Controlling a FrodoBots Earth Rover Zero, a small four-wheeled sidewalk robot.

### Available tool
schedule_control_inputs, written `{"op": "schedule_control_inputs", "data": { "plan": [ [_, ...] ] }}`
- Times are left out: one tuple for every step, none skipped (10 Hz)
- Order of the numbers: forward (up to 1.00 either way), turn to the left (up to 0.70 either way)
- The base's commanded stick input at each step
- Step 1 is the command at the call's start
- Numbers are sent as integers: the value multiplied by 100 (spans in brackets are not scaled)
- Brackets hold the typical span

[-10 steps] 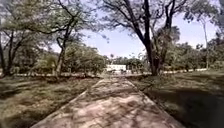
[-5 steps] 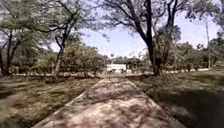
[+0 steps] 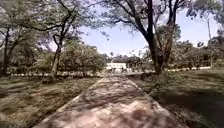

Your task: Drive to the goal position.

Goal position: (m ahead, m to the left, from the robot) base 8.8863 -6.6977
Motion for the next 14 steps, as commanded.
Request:
{"op": "schedule_control_inputs", "data": {
  "plan": [
    [50, 0],
    [50, 0],
    [50, 0],
    [50, 0],
    [50, -6],
    [50, -28],
    [50, -50],
    [50, -50],
    [50, -50],
    [50, -42],
    [50, -29],
    [50, 0],
    [50, 0],
    [50, 0]
  ]
}}
